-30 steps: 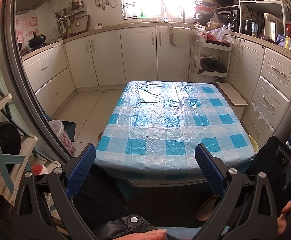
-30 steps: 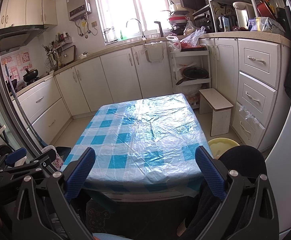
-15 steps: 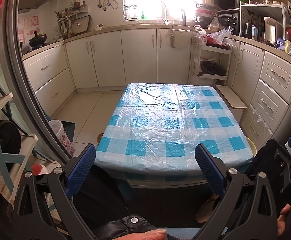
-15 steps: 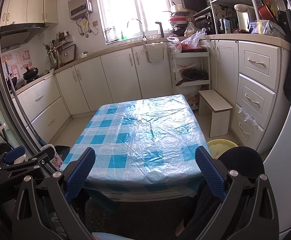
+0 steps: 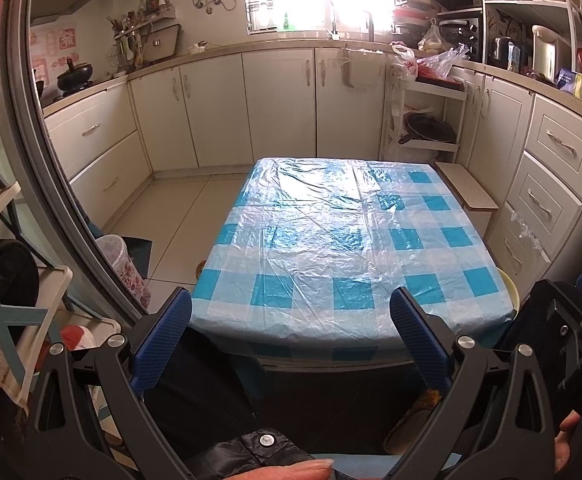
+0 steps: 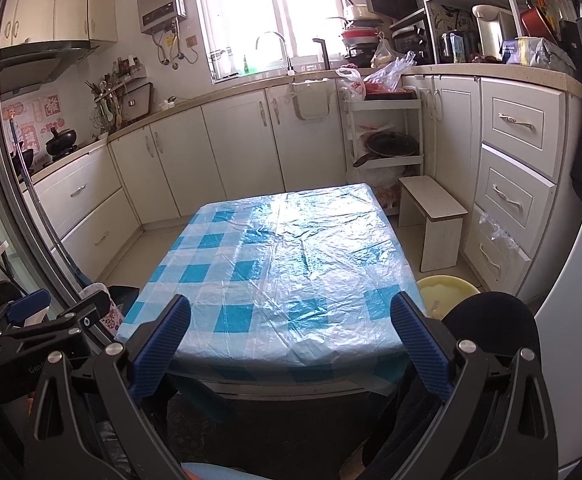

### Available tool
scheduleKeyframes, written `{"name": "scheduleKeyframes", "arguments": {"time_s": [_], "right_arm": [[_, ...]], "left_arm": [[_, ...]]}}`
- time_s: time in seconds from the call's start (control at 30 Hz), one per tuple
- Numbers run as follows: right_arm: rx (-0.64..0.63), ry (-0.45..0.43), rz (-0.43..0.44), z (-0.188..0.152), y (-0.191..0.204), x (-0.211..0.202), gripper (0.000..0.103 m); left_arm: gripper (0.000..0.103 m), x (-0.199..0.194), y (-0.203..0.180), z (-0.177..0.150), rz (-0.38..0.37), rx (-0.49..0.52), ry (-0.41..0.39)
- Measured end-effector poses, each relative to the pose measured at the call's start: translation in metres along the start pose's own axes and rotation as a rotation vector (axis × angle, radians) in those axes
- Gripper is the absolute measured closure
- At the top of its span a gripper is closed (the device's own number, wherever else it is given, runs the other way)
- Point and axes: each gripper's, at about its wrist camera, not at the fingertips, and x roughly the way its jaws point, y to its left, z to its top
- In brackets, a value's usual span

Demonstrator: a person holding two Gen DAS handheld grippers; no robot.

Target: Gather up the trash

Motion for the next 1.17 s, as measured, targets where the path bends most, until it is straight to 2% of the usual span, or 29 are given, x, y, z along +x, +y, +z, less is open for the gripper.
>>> {"name": "scheduleKeyframes", "arguments": {"time_s": [0.57, 0.67, 0.77, 0.87, 0.97, 1.17], "right_arm": [[0.012, 0.018, 0.017, 0.001, -0.006, 0.006, 0.007], [0.009, 0.023, 0.020, 0.002, -0.004, 0.009, 0.007], [-0.003, 0.032, 0.016, 0.004, -0.001, 0.016, 0.007], [-0.019, 0.062, 0.008, 0.006, -0.001, 0.032, 0.007], [-0.022, 0.118, 0.006, 0.010, -0.002, 0.060, 0.007], [-0.080, 0.206, 0.007, 0.025, -0.001, 0.138, 0.007]], "left_arm": [[0.008, 0.004, -0.003, -0.001, 0.027, -0.001, 0.007], [0.008, 0.003, -0.001, 0.001, 0.014, -0.006, -0.027], [0.008, 0.013, -0.001, 0.004, -0.004, -0.002, -0.017], [0.008, 0.034, -0.001, 0.008, -0.053, -0.002, 0.048], [0.008, 0.055, -0.002, 0.011, -0.068, -0.003, 0.103], [0.008, 0.081, 0.000, 0.015, -0.048, -0.018, 0.141]]}}
